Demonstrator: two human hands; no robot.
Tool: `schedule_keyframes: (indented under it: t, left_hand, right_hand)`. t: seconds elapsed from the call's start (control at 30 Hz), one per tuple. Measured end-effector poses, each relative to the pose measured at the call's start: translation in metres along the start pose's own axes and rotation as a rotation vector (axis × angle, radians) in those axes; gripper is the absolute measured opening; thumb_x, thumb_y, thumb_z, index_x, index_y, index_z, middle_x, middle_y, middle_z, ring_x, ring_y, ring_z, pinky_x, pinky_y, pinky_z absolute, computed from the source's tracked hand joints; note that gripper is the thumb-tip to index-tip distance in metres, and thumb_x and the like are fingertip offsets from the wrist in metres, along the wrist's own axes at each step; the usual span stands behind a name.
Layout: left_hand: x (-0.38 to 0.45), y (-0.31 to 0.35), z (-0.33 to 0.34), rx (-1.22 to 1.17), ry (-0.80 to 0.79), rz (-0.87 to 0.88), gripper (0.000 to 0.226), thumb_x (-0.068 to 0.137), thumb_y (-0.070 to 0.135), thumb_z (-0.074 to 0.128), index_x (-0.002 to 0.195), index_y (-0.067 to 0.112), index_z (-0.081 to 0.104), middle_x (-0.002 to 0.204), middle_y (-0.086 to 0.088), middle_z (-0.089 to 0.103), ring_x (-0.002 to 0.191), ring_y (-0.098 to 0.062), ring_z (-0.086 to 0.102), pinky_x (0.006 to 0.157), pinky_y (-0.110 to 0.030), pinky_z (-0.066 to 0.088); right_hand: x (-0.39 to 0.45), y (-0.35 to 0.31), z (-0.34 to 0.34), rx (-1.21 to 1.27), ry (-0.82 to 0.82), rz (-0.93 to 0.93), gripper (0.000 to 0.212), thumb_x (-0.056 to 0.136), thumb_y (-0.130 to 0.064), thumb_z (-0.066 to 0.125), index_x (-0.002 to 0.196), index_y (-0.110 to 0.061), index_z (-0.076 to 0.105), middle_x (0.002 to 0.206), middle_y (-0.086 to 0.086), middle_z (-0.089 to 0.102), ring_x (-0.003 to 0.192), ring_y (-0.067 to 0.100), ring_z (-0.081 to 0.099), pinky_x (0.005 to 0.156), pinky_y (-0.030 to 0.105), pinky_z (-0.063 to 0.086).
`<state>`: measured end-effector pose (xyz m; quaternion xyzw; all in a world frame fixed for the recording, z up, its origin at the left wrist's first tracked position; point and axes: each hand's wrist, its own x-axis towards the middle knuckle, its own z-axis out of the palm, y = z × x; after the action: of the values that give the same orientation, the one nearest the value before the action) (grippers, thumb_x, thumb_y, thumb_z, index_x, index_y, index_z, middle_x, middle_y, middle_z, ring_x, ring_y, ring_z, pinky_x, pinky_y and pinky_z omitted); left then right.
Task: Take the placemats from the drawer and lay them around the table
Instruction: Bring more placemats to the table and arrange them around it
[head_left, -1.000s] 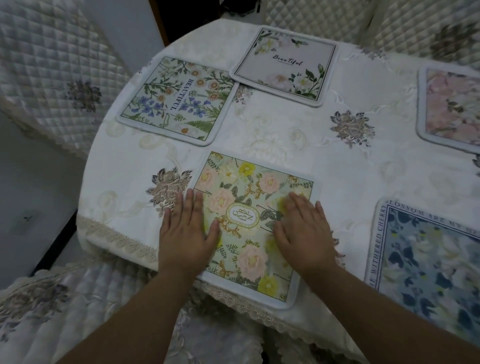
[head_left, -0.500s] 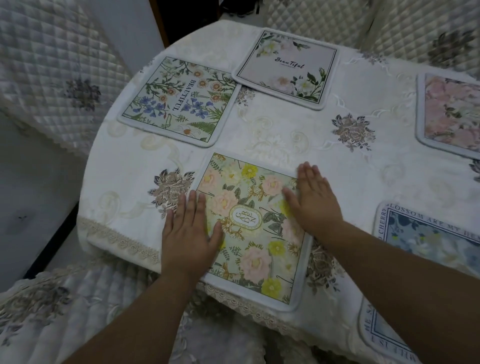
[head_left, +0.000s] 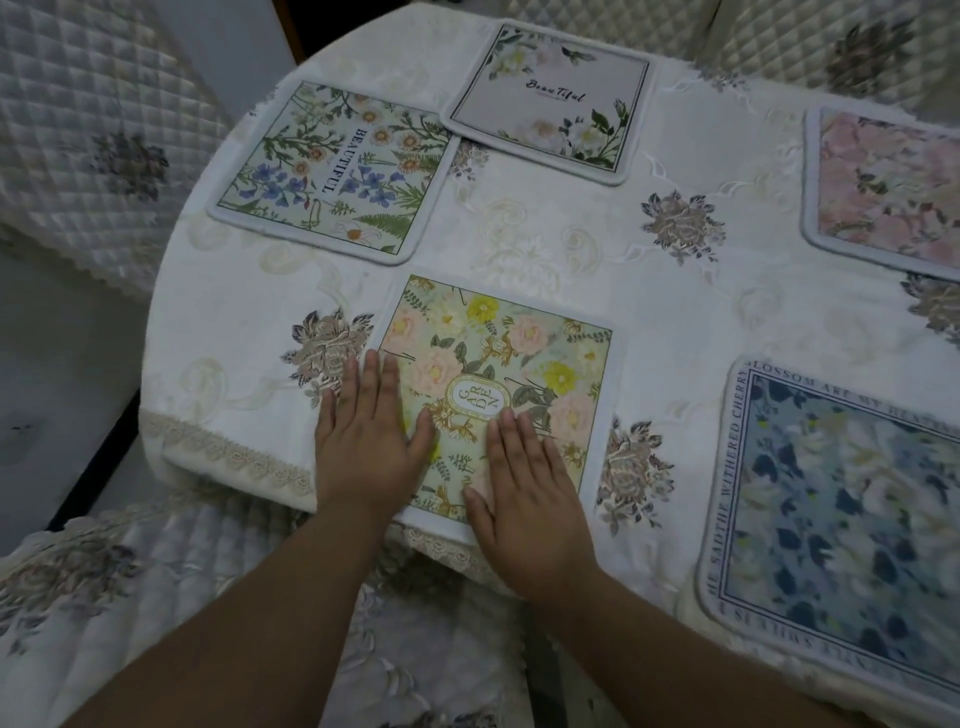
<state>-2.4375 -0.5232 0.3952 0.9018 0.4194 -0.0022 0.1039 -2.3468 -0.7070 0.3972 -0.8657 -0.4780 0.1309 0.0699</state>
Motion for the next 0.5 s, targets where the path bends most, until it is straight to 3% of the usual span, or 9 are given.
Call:
schedule_keyframes:
  t: [0.2,0.4,0.5]
  left_hand:
    - [0.0,-0.001,-0.001,-0.017,-0.013,0.002,0.077,0.1,0.061,0.022,0.163,0.022,0.0,0.171,0.001,-0.005,0.155,-0.015,-0.015,0.126,-0.047,0.002]
    - [-0.001,-0.001,0.0,-0.012,-0.029,-0.002,0.077,0.1,0.062,0.021,0.163,0.023,-0.002,0.171,0.001,-0.006,0.155,-0.015,-0.015,0.126,-0.047,0.002]
    - [-0.003,-0.003,0.0,-0.011,-0.034,0.003,0.077,0.1,0.062,0.022,0.163,0.024,-0.003,0.171,0.002,-0.007,0.155,-0.014,-0.015,0.126,-0.046,0.001]
  right_hand:
    - [-0.018,0.038,-0.013,-0.026,-0.005,0.012,0.075,0.104,-0.054,0.029,0.161,-0.012,0.003,0.169,0.006,-0.002,0.155,0.017,-0.007,0.124,0.045,0.015]
    - [-0.032,0.059,-0.014,-0.005,0.011,0.106,0.08,0.102,-0.056,0.032,0.16,-0.014,-0.003,0.169,0.004,-0.008,0.154,0.016,-0.012,0.126,0.043,0.01]
    - [-0.031,0.058,-0.015,0.026,-0.063,0.093,0.079,0.103,-0.058,0.028,0.16,-0.016,-0.008,0.168,0.004,-0.014,0.153,0.017,-0.017,0.126,0.043,0.006]
